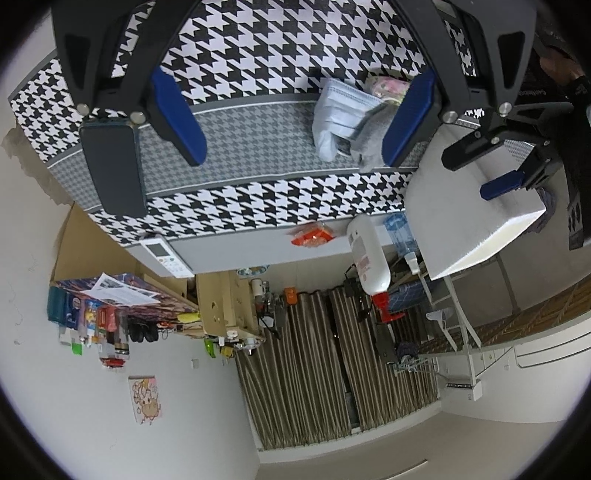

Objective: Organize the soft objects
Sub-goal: 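Move the left tool down onto the grey cloth beside the mask, then close the left tool on the grey cloth while the right tool grasps the blue mask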

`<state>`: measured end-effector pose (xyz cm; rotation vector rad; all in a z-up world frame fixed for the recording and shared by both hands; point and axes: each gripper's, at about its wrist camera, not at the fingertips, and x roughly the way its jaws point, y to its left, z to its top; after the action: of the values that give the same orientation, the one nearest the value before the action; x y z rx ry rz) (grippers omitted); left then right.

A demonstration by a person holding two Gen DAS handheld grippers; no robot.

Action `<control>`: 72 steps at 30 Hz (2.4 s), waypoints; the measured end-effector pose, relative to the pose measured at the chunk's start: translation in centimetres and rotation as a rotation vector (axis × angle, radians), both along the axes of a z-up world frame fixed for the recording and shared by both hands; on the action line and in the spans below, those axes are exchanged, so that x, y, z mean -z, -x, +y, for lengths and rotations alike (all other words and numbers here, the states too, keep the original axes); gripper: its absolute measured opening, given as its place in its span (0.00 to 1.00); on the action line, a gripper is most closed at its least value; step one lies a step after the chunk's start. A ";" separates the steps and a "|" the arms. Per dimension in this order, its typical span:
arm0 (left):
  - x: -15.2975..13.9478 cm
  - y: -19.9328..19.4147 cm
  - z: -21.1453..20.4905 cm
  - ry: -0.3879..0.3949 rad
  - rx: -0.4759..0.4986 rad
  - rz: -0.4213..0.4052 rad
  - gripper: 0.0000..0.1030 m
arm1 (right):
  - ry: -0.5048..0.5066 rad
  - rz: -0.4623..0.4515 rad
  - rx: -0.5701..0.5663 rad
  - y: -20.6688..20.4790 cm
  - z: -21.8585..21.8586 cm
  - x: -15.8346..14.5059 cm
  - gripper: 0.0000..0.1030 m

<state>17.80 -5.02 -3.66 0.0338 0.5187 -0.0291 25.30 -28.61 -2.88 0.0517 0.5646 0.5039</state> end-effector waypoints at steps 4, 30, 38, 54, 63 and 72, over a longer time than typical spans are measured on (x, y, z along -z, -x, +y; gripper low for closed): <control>0.4 -0.3 -1.2 -0.019 0.044 0.018 0.98 | -0.006 0.005 -0.006 -0.1 -0.1 0.2 0.95; 3.9 -2.9 -2.6 0.026 0.167 0.204 0.55 | 0.024 0.083 -0.039 -1.8 0.9 2.5 0.95; 4.5 -3.4 -2.7 0.041 0.186 0.231 0.40 | 0.038 0.112 -0.060 -2.2 1.4 3.1 0.95; 5.5 -4.3 -2.5 0.074 0.208 0.283 0.10 | 0.053 0.211 -0.148 -3.1 3.5 5.2 0.76; 5.5 -4.3 -2.4 0.088 0.209 0.286 0.08 | 0.056 0.274 -0.213 -2.7 4.4 6.3 0.21; 4.3 -3.3 -2.1 0.087 0.198 0.233 0.06 | 0.045 0.234 -0.194 -2.1 3.6 4.8 0.12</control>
<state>21.10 -7.15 -7.92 -0.0032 0.7448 -0.2514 27.40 -25.00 -7.70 0.0129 0.8149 0.6788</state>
